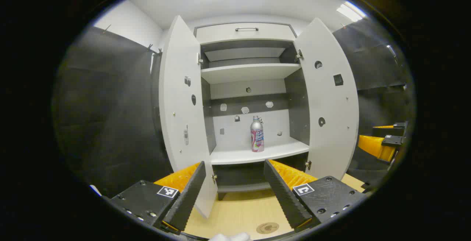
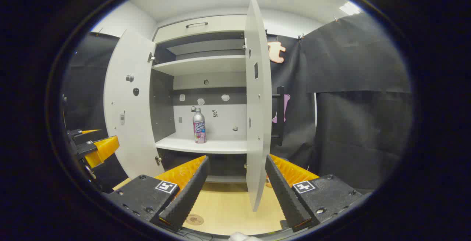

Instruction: Grasp the bottle in the cabinet with the left hand and place it on the coaster, then close the right door with the right hand and the left door with the left hand.

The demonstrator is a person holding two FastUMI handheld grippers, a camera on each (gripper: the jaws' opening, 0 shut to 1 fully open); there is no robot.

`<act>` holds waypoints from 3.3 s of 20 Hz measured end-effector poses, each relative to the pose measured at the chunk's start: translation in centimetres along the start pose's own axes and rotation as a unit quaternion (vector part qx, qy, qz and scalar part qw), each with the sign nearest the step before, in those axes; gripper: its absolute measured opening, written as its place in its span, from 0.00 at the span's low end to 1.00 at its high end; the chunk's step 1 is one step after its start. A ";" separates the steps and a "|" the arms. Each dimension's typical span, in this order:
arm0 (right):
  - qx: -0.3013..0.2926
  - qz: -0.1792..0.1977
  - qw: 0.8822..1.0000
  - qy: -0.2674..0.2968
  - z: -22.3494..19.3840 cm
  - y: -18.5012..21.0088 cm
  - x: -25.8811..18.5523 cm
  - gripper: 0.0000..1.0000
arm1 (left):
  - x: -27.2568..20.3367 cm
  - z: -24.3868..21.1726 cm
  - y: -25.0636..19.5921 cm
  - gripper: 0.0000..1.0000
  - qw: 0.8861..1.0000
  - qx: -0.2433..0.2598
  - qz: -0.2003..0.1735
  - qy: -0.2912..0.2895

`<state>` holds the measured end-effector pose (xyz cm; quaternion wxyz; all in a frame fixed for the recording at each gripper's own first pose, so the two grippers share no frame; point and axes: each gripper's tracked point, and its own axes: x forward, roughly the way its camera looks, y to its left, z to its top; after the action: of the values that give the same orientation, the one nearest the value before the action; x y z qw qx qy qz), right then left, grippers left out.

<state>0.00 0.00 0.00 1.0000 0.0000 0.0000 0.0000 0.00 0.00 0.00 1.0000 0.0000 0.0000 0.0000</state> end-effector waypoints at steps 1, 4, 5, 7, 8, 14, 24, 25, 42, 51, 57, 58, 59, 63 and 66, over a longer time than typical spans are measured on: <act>-0.001 0.000 1.000 0.000 0.1 0.0 0.0 0.99 | 0.0 -0.1 0.2 0.96 1.000 -0.001 0.001 0.000; -0.003 0.001 1.000 0.000 0.2 0.1 -0.2 0.99 | -0.2 0.0 0.6 0.97 1.000 -0.005 0.003 0.002; -0.002 0.003 1.000 -0.002 0.3 0.2 -0.3 0.99 | -0.3 0.0 0.7 0.98 1.000 -0.005 0.004 0.001; -0.004 0.003 1.000 -0.006 0.6 0.2 -0.4 0.99 | -0.3 0.1 1.2 0.96 1.000 -0.002 0.008 0.000; -0.005 0.005 1.000 -0.008 0.5 0.3 -0.4 0.99 | -0.4 0.1 1.3 0.97 1.000 -0.001 0.009 0.000; -0.009 0.014 1.000 -0.011 0.9 1.0 -0.1 0.99 | 0.0 0.4 1.9 0.97 1.000 -0.003 0.013 -0.002; -0.006 0.014 1.000 -0.010 1.8 2.2 1.7 0.99 | 3.8 1.0 3.0 0.97 1.000 -0.005 0.014 -0.009; -0.006 0.012 1.000 -0.009 1.8 2.3 1.9 0.99 | 4.8 1.5 2.9 0.98 1.000 0.000 0.013 -0.016; -0.018 -0.052 0.998 0.001 2.1 0.2 2.8 0.99 | 29.3 5.4 -5.2 0.97 0.996 -0.012 -0.041 -0.075; -0.023 -0.076 0.997 0.024 0.7 -1.2 2.4 0.99 | 40.5 2.1 -7.6 0.97 0.999 -0.011 -0.016 -0.044; -0.026 -0.077 0.996 0.033 0.3 -1.2 2.2 0.99 | 42.9 -0.7 -8.5 0.97 1.000 0.008 -0.015 -0.023; -0.025 -0.076 0.996 0.033 0.4 -1.1 2.2 0.99 | 43.3 -1.3 -8.7 0.97 1.000 0.009 -0.017 -0.015; -0.025 -0.075 0.996 0.031 0.5 -1.0 2.2 1.00 | 43.6 -1.7 -8.8 0.97 1.000 0.009 -0.017 -0.010; -0.026 -0.075 0.996 0.029 0.6 -1.0 2.0 1.00 | 43.9 -2.4 -8.5 0.84 1.000 0.017 -0.012 -0.002; -0.023 -0.073 0.997 0.030 0.5 -1.0 1.9 1.00 | 43.4 -2.4 -8.4 0.80 1.000 0.010 -0.014 0.008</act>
<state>1.89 -0.98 0.51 0.9966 -0.0225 0.0302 -0.0729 43.45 -8.38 -2.36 0.9998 0.0104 0.0078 -0.0139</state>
